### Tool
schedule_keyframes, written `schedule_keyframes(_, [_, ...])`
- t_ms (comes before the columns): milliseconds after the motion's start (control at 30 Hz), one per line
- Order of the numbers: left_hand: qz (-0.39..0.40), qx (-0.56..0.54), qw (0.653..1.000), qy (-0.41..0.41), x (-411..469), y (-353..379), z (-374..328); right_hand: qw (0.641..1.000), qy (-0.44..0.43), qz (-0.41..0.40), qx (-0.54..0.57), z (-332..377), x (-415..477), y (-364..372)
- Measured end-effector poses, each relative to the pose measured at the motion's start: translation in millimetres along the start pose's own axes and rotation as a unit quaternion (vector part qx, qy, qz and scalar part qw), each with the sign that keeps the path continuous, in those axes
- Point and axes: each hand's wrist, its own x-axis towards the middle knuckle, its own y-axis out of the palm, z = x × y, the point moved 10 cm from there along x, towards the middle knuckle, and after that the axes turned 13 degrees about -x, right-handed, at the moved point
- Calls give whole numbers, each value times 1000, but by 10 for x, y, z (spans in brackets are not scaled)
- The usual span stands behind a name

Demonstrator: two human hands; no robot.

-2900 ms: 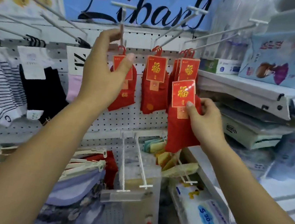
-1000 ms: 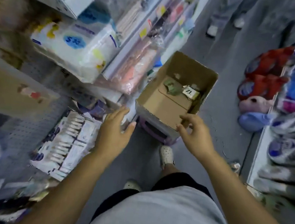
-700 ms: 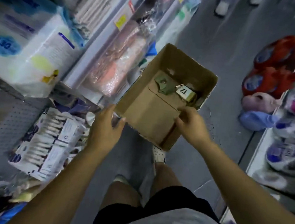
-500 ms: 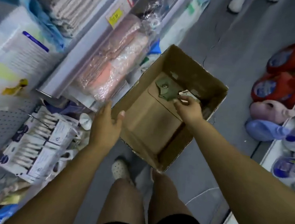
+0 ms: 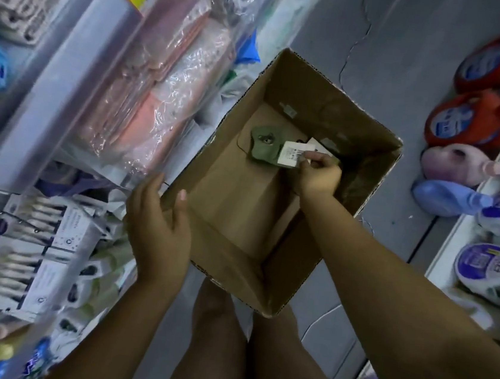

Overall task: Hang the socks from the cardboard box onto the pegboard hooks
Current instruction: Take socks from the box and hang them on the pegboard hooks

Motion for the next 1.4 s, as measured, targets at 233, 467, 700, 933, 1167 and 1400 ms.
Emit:
schedule_keyframes(233, [181, -20, 980, 80, 224, 539, -495, 962, -120, 245, 33, 307, -824, 118])
schedule_keyframes(467, [395, -39, 908, -135, 195, 1271, 13, 959, -67, 273, 34, 271, -793, 144])
schedule_keyframes(700, [316, -89, 923, -203, 376, 1340, 297, 937, -82, 24, -339, 31, 360, 268])
schedule_keyframes(933, [316, -105, 921, -201, 484, 1414, 449, 885, -107, 51, -450, -500, 445, 585])
schedule_keyframes(1167, [311, -100, 916, -234, 444, 1411, 588, 884, -137, -29, -447, -387, 325, 521])
schedule_keyframes(1400, [279, -83, 910, -296, 305, 1297, 836, 891, -69, -26, -448, -366, 290, 474])
